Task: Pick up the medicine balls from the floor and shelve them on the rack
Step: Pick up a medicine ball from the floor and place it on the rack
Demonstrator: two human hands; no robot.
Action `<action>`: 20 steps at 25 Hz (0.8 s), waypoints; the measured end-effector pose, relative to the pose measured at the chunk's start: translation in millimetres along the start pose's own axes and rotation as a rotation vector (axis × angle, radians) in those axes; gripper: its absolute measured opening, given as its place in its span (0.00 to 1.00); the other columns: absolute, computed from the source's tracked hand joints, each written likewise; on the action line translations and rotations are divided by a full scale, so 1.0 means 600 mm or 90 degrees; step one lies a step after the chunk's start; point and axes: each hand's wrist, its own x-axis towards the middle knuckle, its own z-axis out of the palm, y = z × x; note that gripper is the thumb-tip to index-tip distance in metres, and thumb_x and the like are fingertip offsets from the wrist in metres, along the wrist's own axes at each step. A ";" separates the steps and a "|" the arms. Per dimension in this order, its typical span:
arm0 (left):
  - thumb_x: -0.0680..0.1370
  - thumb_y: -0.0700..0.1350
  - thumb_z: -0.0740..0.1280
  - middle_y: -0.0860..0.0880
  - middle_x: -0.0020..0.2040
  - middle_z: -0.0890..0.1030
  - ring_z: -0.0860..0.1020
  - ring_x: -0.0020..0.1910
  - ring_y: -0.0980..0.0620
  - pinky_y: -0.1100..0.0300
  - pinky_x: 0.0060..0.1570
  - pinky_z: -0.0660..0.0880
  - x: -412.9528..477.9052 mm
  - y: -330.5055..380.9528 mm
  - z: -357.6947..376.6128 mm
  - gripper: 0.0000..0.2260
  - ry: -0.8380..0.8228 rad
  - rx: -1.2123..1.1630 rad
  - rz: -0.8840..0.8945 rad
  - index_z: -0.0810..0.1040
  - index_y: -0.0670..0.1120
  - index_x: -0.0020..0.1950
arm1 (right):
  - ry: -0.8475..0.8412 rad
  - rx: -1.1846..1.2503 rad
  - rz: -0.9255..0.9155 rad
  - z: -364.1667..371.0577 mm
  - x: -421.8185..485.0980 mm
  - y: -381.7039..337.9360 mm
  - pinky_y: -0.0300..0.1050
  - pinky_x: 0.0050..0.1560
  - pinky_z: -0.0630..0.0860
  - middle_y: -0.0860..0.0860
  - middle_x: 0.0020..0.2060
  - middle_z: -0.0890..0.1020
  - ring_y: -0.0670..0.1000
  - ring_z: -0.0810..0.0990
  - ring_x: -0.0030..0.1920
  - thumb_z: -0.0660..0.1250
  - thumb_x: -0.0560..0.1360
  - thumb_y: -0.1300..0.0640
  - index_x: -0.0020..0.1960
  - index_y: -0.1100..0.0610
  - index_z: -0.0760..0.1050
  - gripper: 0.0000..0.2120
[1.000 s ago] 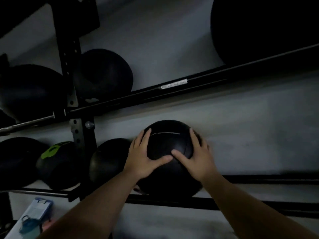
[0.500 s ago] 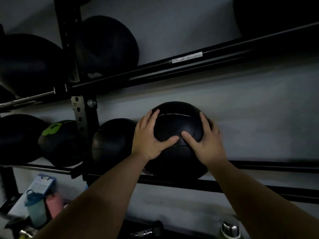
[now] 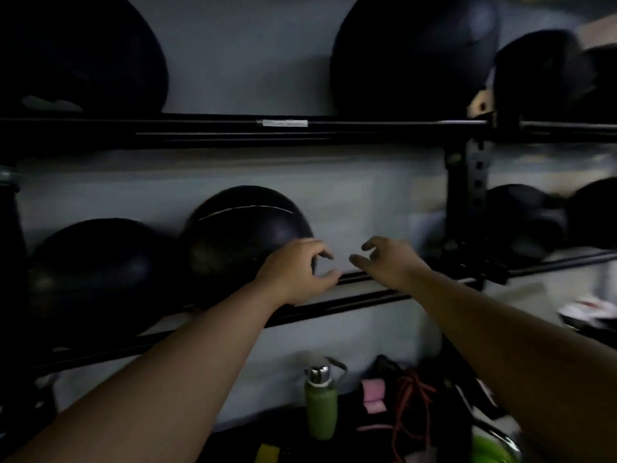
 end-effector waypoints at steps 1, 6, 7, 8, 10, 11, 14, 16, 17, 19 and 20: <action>0.76 0.58 0.75 0.57 0.52 0.82 0.80 0.53 0.54 0.60 0.50 0.73 0.005 0.015 0.012 0.13 -0.002 -0.079 -0.014 0.84 0.53 0.56 | 0.021 -0.012 0.035 -0.027 -0.036 0.015 0.43 0.49 0.76 0.51 0.55 0.84 0.53 0.83 0.50 0.69 0.74 0.31 0.63 0.49 0.78 0.26; 0.73 0.61 0.76 0.57 0.52 0.85 0.81 0.51 0.53 0.57 0.54 0.77 0.020 0.124 0.062 0.12 -0.089 -0.203 -0.018 0.81 0.58 0.52 | 0.133 -0.163 0.159 -0.172 -0.246 0.065 0.42 0.43 0.73 0.47 0.39 0.85 0.54 0.84 0.48 0.72 0.74 0.36 0.47 0.48 0.81 0.15; 0.74 0.61 0.76 0.58 0.51 0.85 0.82 0.51 0.53 0.57 0.54 0.77 0.018 0.163 0.070 0.12 -0.111 -0.229 -0.003 0.81 0.58 0.52 | 0.148 -0.186 0.186 -0.208 -0.294 0.068 0.43 0.44 0.75 0.48 0.39 0.85 0.54 0.85 0.48 0.72 0.75 0.37 0.48 0.48 0.81 0.15; 0.74 0.60 0.76 0.57 0.51 0.85 0.82 0.50 0.53 0.57 0.54 0.78 0.015 0.206 0.078 0.12 -0.132 -0.265 0.016 0.81 0.57 0.53 | 0.166 -0.209 0.212 -0.245 -0.342 0.068 0.44 0.46 0.77 0.48 0.39 0.85 0.54 0.85 0.47 0.72 0.75 0.38 0.50 0.49 0.81 0.15; 0.75 0.56 0.77 0.55 0.50 0.86 0.81 0.47 0.53 0.58 0.53 0.77 0.005 0.297 0.088 0.10 -0.176 -0.332 0.071 0.81 0.55 0.53 | 0.199 -0.260 0.260 -0.316 -0.436 0.064 0.44 0.45 0.77 0.48 0.37 0.85 0.54 0.85 0.46 0.72 0.76 0.39 0.51 0.50 0.82 0.15; 0.75 0.56 0.77 0.54 0.49 0.86 0.81 0.47 0.53 0.58 0.53 0.77 -0.004 0.344 0.090 0.11 -0.199 -0.353 0.105 0.81 0.55 0.52 | 0.216 -0.283 0.280 -0.348 -0.484 0.060 0.43 0.43 0.75 0.48 0.36 0.85 0.54 0.85 0.45 0.72 0.77 0.40 0.50 0.51 0.82 0.14; 0.74 0.59 0.77 0.55 0.50 0.85 0.83 0.48 0.53 0.58 0.54 0.79 -0.033 0.451 0.089 0.13 -0.251 -0.339 0.186 0.81 0.55 0.54 | 0.265 -0.321 0.337 -0.416 -0.617 0.040 0.41 0.37 0.71 0.50 0.35 0.82 0.54 0.82 0.41 0.72 0.77 0.42 0.44 0.51 0.79 0.12; 0.73 0.63 0.76 0.57 0.51 0.85 0.83 0.50 0.53 0.57 0.57 0.79 -0.062 0.512 0.075 0.17 -0.267 -0.319 0.223 0.81 0.56 0.55 | 0.294 -0.330 0.381 -0.449 -0.709 0.023 0.45 0.42 0.75 0.53 0.39 0.84 0.55 0.83 0.44 0.74 0.77 0.43 0.45 0.51 0.80 0.12; 0.71 0.66 0.74 0.58 0.51 0.85 0.83 0.51 0.53 0.55 0.58 0.79 -0.081 0.540 0.065 0.18 -0.279 -0.322 0.237 0.81 0.57 0.54 | 0.314 -0.336 0.402 -0.462 -0.757 0.013 0.47 0.43 0.76 0.53 0.41 0.84 0.55 0.83 0.44 0.74 0.76 0.42 0.47 0.51 0.81 0.12; 0.68 0.68 0.72 0.59 0.50 0.85 0.84 0.51 0.54 0.52 0.58 0.80 -0.126 0.595 0.045 0.21 -0.305 -0.342 0.261 0.81 0.57 0.54 | 0.346 -0.332 0.442 -0.483 -0.858 -0.010 0.43 0.38 0.73 0.51 0.43 0.84 0.50 0.82 0.40 0.74 0.76 0.42 0.49 0.50 0.82 0.12; 0.68 0.68 0.72 0.59 0.50 0.85 0.84 0.51 0.54 0.52 0.57 0.80 -0.149 0.618 0.039 0.21 -0.316 -0.353 0.266 0.81 0.58 0.54 | 0.352 -0.334 0.456 -0.489 -0.905 -0.021 0.41 0.35 0.71 0.50 0.42 0.83 0.47 0.80 0.38 0.73 0.77 0.41 0.50 0.49 0.82 0.11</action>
